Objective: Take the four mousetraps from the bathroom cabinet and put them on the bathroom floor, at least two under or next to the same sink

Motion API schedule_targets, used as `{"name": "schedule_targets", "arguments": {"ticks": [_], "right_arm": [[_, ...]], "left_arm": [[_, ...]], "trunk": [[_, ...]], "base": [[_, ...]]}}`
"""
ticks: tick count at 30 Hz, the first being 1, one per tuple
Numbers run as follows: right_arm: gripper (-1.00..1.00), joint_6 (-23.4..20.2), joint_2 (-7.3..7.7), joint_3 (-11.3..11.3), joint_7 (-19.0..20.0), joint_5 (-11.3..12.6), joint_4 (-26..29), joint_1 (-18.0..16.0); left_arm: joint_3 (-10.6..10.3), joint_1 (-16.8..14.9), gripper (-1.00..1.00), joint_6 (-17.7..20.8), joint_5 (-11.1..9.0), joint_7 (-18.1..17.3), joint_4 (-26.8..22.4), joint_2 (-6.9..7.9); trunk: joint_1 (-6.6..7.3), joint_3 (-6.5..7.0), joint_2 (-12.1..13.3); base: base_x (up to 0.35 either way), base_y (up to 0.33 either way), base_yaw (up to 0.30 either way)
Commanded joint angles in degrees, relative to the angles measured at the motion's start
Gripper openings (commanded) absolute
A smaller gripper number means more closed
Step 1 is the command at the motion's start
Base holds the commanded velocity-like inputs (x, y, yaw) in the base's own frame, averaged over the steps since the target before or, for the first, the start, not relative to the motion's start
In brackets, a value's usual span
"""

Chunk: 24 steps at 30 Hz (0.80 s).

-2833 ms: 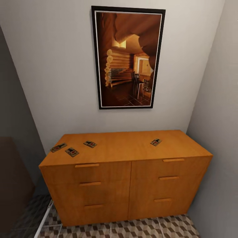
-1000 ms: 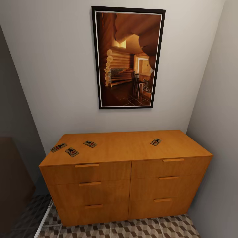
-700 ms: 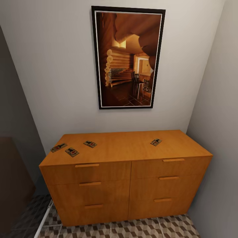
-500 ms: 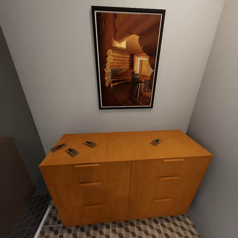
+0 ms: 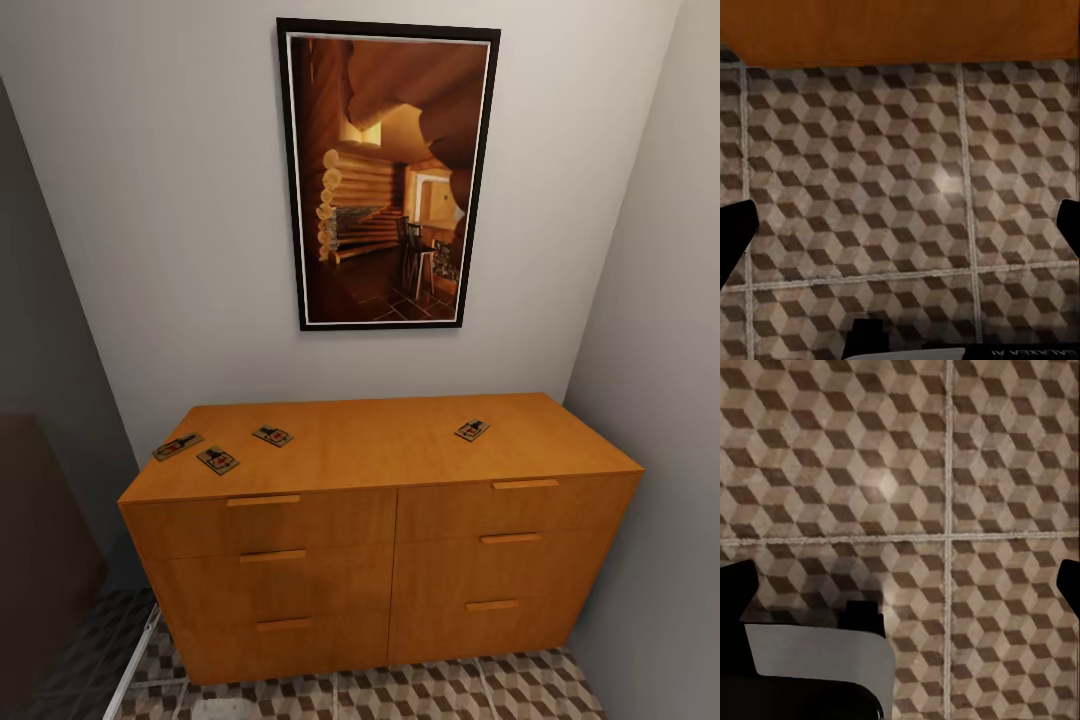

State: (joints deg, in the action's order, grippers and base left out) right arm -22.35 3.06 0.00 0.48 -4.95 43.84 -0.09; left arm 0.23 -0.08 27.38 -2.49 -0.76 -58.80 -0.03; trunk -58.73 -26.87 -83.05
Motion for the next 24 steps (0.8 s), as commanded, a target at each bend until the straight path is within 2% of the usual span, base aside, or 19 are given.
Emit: {"name": "schedule_targets", "arguments": {"ticks": [1,6,11,12,18,19,24], "right_arm": [[1.00,-1.14,0.09,-0.05,0.05,-0.50,1.41,0.00],[1.00,-4.28,0.39,-0.69,0.03,-0.50,6.55,0.00],[1.00,-8.67,0.60,-3.45,0.03,-0.50,15.25,0.00],[1.00,-8.67,0.60,-3.45,0.03,-0.50,15.25,0.00],[1.00,-17.79,0.69,-7.67,0.19,-0.50,28.48,0.00],[1.00,-17.79,0.69,-7.67,0.19,-0.50,28.48,0.00],[1.00,-25.61,0.71,-9.44,0.33,-0.50,36.17,0.00]], "left_arm": [[0.03,0.00,1.00,1.03,-0.21,-0.06,-1.30,-0.01],[0.03,0.00,1.00,3.59,-0.12,-0.04,-5.37,-0.04],[0.08,0.00,1.00,5.41,-0.10,-0.04,-9.74,0.11],[0.08,0.00,1.00,5.41,-0.10,-0.04,-9.74,0.11],[0.06,0.00,1.00,7.31,-0.04,-0.03,-15.35,0.03],[0.06,0.00,1.00,7.31,-0.04,-0.03,-15.35,0.03],[-0.02,0.00,1.00,11.40,-0.05,-0.03,-20.32,-0.03]], "trunk": [[0.00,-0.06,-0.03],[0.00,-0.06,-0.03],[0.00,-0.06,-0.03],[0.00,-0.06,-0.03],[0.00,-0.06,-0.03],[0.00,-0.06,-0.03],[0.00,-0.06,-0.03]], "base": [[0.000,0.000,0.000],[0.000,0.000,0.000],[0.000,0.000,0.000],[0.000,0.000,0.000],[0.000,0.000,0.000],[0.000,0.000,0.000],[0.000,0.000,0.000]]}}
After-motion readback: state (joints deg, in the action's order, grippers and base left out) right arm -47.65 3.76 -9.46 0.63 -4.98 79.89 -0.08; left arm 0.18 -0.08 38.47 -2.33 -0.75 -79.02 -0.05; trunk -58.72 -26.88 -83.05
